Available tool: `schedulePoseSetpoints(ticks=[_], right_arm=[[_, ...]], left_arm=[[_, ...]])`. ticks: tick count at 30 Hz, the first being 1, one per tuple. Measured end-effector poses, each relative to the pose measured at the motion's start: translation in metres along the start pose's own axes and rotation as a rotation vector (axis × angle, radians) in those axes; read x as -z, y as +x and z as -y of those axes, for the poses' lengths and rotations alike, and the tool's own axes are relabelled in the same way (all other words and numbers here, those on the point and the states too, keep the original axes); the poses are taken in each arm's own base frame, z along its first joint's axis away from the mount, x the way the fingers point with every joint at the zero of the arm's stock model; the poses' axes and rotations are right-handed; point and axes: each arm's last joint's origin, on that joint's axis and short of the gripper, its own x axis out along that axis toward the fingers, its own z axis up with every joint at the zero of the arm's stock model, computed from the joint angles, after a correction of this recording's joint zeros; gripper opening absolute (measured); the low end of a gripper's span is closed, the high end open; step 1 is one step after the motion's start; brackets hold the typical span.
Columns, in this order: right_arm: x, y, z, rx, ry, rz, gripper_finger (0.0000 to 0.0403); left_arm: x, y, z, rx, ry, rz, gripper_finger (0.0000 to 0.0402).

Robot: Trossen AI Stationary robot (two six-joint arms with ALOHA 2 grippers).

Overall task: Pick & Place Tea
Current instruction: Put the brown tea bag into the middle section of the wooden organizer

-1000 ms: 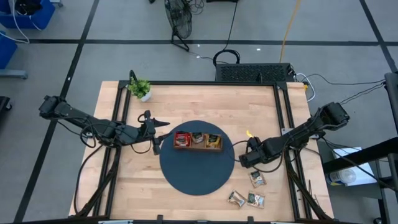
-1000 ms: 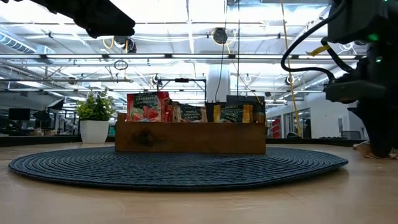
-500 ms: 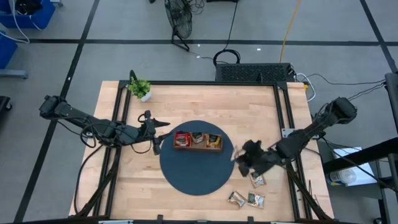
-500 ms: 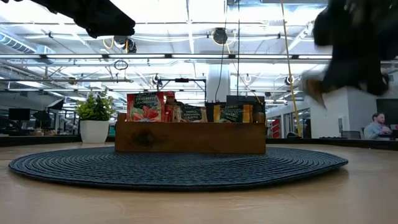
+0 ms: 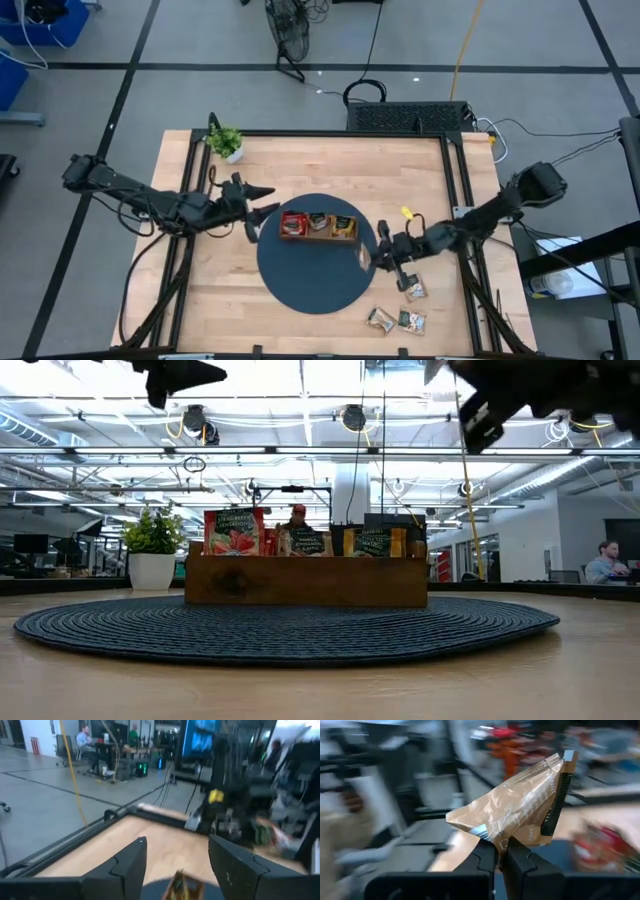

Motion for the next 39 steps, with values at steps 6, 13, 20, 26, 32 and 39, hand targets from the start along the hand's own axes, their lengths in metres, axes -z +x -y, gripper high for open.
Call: schedulePoseSetpoints(ticks=[6, 13, 20, 26, 32, 39], right_arm=[[0.002, 0.006, 0.014, -0.318, -0.079, 0.077, 0.0004], [0.008, 0.01, 0.02, -0.405, -0.09, 0.056, 0.0004], [0.006, 0.007, 0.012, -0.555, -0.119, 0.079, 0.0004], [0.006, 0.007, 0.011, -0.556, -0.127, 0.081, 0.0004], [0.007, 0.008, 0.011, -0.554, -0.124, 0.071, 0.0004], [0.007, 0.008, 0.011, -0.553, -0.122, 0.065, 0.0004]], left_arm=[[0.01, 0.013, -0.007, -0.076, -0.076, -0.043, 0.0214], [0.026, 0.045, 0.004, 0.257, -0.219, -0.072, 0.0214], [0.049, 0.089, 0.031, 0.65, -0.292, -0.045, 0.0214], [0.07, 0.135, 0.051, 0.704, -0.297, -0.146, 0.0214], [0.071, 0.17, 0.076, 0.888, -0.291, -0.171, 0.0214], [0.063, 0.182, 0.094, 1.056, -0.264, -0.165, 0.0214]])
